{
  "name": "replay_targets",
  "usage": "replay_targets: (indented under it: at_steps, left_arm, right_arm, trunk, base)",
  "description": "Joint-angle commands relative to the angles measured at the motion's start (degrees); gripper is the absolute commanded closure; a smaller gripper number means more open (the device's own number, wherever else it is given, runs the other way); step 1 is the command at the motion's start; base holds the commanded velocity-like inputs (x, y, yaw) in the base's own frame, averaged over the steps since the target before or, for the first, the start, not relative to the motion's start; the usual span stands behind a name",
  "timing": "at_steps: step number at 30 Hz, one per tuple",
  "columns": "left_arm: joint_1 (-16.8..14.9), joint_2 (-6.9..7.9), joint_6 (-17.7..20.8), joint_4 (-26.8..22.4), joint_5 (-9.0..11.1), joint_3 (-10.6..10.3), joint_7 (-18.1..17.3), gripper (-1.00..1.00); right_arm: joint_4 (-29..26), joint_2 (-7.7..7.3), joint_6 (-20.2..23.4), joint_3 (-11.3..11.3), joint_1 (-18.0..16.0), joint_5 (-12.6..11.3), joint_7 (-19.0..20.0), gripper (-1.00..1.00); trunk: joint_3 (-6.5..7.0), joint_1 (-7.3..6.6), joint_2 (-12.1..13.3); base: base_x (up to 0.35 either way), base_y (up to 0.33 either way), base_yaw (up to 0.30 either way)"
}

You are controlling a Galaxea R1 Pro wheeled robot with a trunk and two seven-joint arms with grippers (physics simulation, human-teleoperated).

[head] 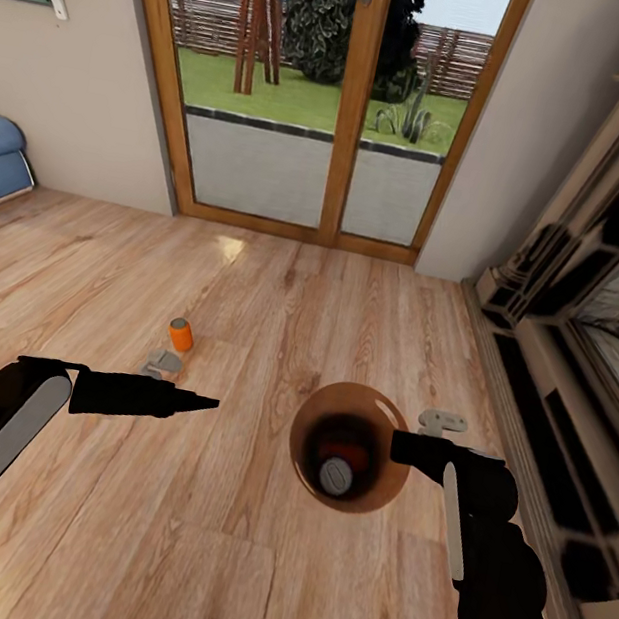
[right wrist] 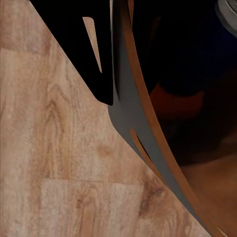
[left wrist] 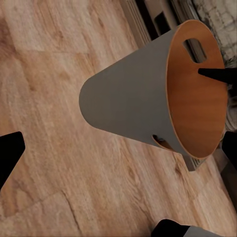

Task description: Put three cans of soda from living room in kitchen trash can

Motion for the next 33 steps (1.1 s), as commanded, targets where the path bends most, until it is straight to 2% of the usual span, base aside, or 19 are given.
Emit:
replay_targets:
  at_steps: [1, 33]
  left_arm:
    - [0.0, -0.01, 0.0, 0.0, 0.0, 0.0, 0.0, -1.0]
    - [0.0, 0.01, -0.1, 0.0, 0.1, 0.0, -0.6, -1.0]
  right_arm:
    - [0.0, 0.01, 0.1, 0.0, 0.0, -1.3, 0.4, 1.0]
    - [0.0, -0.08, 0.1, 0.0, 0.0, -1.3, 0.4, 1.0]
  trunk:
    - [0.1, 0.0, 0.0]
    - [3.01, 0.0, 0.0]
  base:
    - [0.0, 0.0, 0.0]
    - [0.0, 0.0, 0.0]
